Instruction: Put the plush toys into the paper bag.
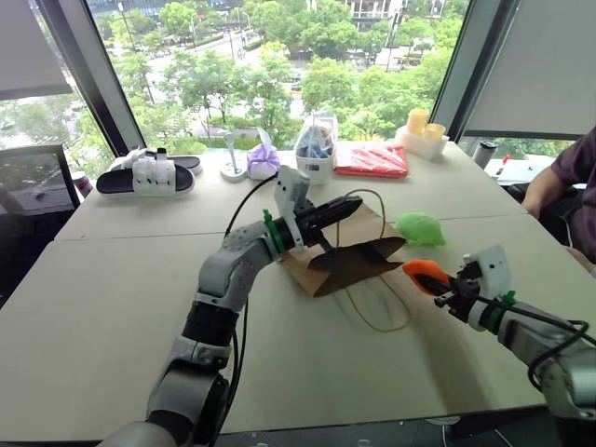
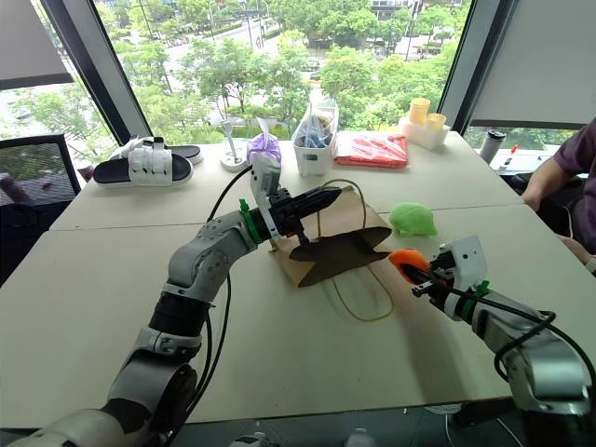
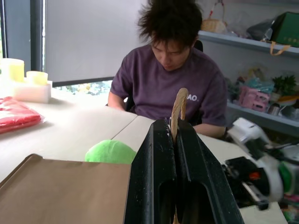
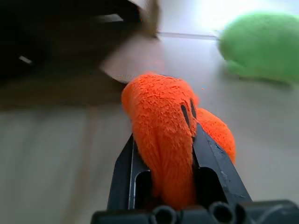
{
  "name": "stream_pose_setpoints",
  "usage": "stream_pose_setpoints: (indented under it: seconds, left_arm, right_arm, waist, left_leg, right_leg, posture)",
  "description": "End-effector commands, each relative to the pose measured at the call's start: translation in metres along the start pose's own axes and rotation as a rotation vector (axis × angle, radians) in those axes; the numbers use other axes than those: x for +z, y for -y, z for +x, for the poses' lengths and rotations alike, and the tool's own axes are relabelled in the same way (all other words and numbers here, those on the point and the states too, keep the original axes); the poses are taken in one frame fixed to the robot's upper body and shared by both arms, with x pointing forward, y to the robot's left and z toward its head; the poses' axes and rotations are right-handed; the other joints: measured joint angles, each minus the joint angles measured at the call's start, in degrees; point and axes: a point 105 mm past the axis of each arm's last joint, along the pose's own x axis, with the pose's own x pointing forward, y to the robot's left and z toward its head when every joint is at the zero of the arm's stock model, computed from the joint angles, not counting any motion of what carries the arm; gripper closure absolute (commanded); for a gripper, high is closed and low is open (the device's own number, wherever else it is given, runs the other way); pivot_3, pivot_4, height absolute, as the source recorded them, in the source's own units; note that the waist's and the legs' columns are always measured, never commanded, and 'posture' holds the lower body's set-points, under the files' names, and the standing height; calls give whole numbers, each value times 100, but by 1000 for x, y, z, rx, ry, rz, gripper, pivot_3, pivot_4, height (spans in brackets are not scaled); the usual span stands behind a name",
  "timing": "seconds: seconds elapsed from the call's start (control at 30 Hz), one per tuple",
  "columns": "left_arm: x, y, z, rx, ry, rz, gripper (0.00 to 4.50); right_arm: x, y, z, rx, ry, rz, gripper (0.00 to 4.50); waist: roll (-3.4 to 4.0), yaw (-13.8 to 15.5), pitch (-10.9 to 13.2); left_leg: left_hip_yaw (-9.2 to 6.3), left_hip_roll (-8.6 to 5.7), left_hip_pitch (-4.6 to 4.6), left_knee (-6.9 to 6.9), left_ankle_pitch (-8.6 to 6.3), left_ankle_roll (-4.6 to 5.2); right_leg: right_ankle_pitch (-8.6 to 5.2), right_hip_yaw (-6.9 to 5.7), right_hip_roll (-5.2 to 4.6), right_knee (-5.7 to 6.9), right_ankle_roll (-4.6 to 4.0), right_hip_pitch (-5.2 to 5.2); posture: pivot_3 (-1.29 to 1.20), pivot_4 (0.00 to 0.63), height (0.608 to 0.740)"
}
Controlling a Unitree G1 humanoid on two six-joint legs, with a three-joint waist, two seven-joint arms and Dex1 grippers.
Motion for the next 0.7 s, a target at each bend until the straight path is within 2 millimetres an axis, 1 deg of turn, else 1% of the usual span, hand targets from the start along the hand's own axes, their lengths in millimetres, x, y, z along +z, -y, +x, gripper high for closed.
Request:
stream_pose_setpoints:
  seconds: [0.03, 0.1, 0.17, 0.3, 0.37, 0.43, 0.5, 0.57, 0.6, 0.7]
  left_arm:
    - [18, 3, 5, -35, 67, 9, 4500]
    - [18, 8, 7, -69, 70, -19, 4500]
    - [18, 12, 9, -98, 71, -37, 4500]
    - [21, 21, 11, -146, 79, -76, 4500]
    - [21, 25, 10, -165, 81, -84, 4500]
    - [22, 24, 10, -147, 84, -79, 4500]
    - [23, 22, 10, -126, 91, -77, 4500]
    - [26, 18, 9, -99, 104, -79, 4500]
    - [28, 16, 8, -84, 112, -83, 4500]
    - [32, 9, 6, -41, 129, -91, 4500]
  right_arm:
    - [20, -36, -2, 155, 23, 0, 4272]
    - [21, -44, 10, 172, 26, 1, 4272]
    - [21, -47, 22, 172, 31, 8, 4272]
    - [18, -41, 50, 135, 39, -3, 4272]
    - [17, -38, 68, 114, 44, -3, 4272]
    - [14, -41, 82, 126, 40, -21, 4272]
    - [10, -38, 91, 108, 33, -41, 4272]
    - [9, -36, 96, 98, 35, -58, 3219]
    - [9, -37, 97, 104, 41, -61, 2818]
    - [13, -38, 97, 119, 63, -73, 1215]
  waist:
    - [-2, 13, 1]
    - [-2, 8, 1]
    - [-2, 8, 1]
    - [-2, -1, 1]
    - [-2, -7, 1]
    - [-1, -12, 0]
    - [0, -13, 0]
    - [0, -4, 0]
    - [0, 1, 0]
    - [0, -7, 0]
  left_leg:
    - [-2, 0, 1, 0, 0, 1]
    - [-1, -1, 2, 0, -1, 2]
    - [1, -1, 2, 1, -1, 2]
    - [1, -1, 2, 1, -1, 1]
    - [1, -1, 1, 1, 0, 0]
    - [2, -1, 0, 1, 5, -8]
    - [1, -1, 0, 0, 10, -18]
    - [1, -1, 0, -1, 15, -27]
    - [1, -1, -1, -1, 17, -30]
    - [1, -2, -2, -1, 18, -31]
  right_leg:
    - [0, -2, 1, 0, 0, 3]
    - [0, -2, 0, 0, 0, 3]
    - [0, -2, -1, 0, 0, 2]
    - [0, -2, 0, 3, 0, 0]
    - [0, -2, 0, 3, 0, -2]
    - [0, 0, 0, 5, 0, -6]
    - [0, -1, 1, 7, 0, -8]
    - [0, 0, 0, 8, 0, -10]
    - [0, -1, 0, 7, 0, -10]
    - [0, 0, -1, 4, 0, -10]
  posture:
    - [0, 150, 740]
    - [0, 150, 740]
    - [0, 150, 740]
    - [0, 150, 740]
    - [0, 150, 740]
    - [0, 150, 740]
    - [0, 150, 740]
    - [0, 150, 740]
    - [0, 150, 740]
    - [0, 150, 740]
